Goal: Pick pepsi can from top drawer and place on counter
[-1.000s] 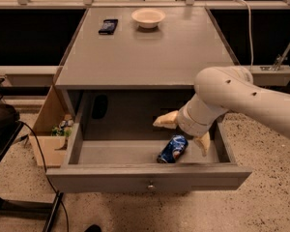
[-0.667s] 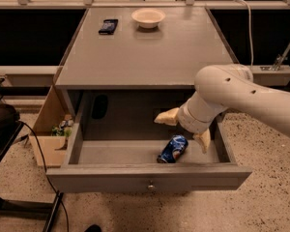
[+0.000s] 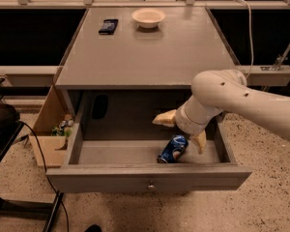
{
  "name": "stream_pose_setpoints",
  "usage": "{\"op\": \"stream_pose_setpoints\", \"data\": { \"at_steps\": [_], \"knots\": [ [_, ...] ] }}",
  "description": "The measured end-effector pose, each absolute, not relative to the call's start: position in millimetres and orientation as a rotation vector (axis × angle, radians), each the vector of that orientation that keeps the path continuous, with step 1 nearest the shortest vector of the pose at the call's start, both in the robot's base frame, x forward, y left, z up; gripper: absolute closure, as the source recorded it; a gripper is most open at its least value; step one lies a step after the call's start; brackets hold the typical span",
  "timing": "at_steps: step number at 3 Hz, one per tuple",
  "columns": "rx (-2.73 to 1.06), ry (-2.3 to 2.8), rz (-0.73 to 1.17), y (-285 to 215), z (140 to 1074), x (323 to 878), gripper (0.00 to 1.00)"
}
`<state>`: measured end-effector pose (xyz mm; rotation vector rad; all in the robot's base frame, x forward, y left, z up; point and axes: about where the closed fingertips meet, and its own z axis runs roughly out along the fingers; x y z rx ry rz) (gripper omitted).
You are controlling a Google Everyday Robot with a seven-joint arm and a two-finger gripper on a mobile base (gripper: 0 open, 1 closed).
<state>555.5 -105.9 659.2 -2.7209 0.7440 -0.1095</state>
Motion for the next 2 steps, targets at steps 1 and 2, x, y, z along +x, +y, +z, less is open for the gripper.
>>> {"op": "stream_pose_setpoints", "data": {
  "at_steps": [1, 2],
  "knots": [
    [-2.733, 0.755, -0.088, -102, 640, 561, 0.00],
    [-2.754, 0.766, -0.056, -97, 622, 562, 0.00]
  ]
}}
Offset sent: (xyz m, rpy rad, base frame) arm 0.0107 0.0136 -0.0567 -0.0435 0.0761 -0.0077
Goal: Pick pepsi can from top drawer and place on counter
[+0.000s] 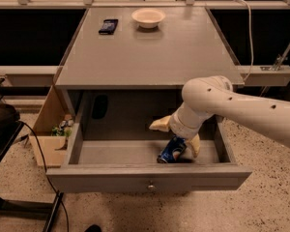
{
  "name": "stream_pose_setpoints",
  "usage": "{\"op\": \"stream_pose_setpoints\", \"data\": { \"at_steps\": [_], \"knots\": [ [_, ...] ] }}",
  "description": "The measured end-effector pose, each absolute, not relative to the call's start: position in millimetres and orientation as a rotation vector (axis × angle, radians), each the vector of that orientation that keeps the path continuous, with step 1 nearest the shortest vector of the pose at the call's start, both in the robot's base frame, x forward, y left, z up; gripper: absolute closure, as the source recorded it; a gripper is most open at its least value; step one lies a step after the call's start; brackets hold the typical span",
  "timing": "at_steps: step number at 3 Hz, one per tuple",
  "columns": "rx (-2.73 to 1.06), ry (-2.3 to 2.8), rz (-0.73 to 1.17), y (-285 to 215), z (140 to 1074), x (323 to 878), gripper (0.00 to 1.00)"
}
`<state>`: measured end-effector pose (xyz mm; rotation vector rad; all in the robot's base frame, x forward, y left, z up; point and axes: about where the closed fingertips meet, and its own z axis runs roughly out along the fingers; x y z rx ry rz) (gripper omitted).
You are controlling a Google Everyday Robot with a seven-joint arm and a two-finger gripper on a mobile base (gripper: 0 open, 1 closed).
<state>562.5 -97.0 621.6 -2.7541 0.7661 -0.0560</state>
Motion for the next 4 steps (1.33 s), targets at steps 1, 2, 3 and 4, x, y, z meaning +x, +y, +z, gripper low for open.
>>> {"op": "stream_pose_setpoints", "data": {
  "at_steps": [1, 2, 3, 4],
  "knots": [
    [-2.774, 0.766, 0.003, -91.9, 605.6, 559.9, 0.03],
    [-2.781, 0.763, 0.038, -90.2, 600.5, 557.0, 0.27],
    [-2.781, 0.763, 0.038, -90.2, 600.5, 557.0, 0.49],
    [-2.781, 0.763, 0.038, -90.2, 600.5, 556.9, 0.80]
  ]
}}
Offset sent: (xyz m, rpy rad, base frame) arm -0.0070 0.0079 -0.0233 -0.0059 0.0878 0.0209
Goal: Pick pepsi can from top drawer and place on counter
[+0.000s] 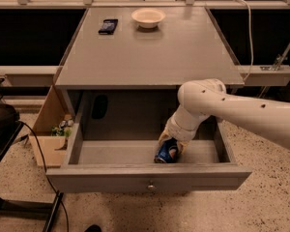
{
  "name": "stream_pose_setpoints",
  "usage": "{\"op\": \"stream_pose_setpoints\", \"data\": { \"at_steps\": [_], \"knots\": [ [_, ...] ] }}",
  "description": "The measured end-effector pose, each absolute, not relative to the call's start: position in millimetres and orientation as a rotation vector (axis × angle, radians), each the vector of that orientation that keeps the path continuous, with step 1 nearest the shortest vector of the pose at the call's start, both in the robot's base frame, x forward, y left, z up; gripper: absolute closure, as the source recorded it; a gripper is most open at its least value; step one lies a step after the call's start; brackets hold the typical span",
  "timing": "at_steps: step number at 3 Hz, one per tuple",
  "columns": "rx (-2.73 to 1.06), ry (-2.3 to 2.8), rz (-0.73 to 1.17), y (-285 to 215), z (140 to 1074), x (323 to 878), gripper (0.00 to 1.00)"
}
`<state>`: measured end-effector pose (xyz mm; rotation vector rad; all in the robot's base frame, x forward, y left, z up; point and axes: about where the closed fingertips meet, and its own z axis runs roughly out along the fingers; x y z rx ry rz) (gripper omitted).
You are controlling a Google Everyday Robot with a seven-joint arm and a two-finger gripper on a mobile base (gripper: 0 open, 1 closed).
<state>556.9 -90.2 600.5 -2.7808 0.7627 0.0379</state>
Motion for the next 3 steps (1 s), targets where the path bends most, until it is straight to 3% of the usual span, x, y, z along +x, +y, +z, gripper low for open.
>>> {"op": "stream_pose_setpoints", "data": {
  "at_steps": [1, 3],
  "knots": [
    [-2.781, 0.763, 0.038, -90.2, 600.4, 556.9, 1.00],
    [-2.783, 0.796, 0.031, -90.7, 601.0, 557.0, 1.00]
  ]
}}
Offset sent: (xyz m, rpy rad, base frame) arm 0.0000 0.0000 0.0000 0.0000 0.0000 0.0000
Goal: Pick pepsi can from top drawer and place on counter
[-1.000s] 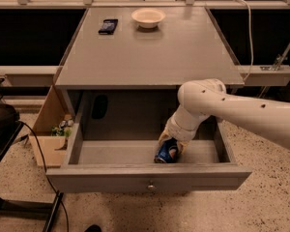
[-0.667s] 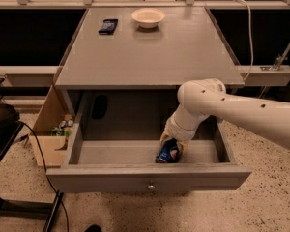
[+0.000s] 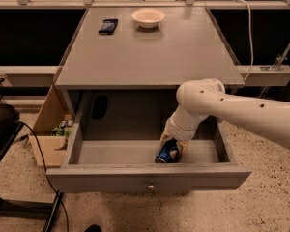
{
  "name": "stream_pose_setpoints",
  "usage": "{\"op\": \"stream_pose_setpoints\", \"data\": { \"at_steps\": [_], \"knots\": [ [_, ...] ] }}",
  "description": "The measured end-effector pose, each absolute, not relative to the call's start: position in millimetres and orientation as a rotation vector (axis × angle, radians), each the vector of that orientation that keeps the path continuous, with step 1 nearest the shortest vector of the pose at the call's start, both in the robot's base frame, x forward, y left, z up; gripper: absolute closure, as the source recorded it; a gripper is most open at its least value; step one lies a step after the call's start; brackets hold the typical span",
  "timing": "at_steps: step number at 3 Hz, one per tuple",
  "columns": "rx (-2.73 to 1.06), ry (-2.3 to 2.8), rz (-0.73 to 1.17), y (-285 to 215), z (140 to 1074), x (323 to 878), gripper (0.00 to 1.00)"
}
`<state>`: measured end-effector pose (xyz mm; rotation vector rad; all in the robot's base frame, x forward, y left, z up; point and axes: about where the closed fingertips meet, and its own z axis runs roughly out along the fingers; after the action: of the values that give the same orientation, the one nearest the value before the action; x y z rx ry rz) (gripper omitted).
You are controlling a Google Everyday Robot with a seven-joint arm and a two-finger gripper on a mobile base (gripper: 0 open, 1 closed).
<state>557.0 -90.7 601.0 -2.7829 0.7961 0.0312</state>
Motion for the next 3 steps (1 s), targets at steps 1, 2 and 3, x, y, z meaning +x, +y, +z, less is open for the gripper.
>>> {"op": "stream_pose_setpoints", "data": {
  "at_steps": [1, 2, 3],
  "knots": [
    [-2.782, 0.912, -0.006, -95, 610, 563, 1.00],
    [-2.736, 1.121, -0.062, -103, 626, 573, 1.00],
    [-2.659, 1.324, -0.169, -112, 645, 581, 1.00]
  ]
}}
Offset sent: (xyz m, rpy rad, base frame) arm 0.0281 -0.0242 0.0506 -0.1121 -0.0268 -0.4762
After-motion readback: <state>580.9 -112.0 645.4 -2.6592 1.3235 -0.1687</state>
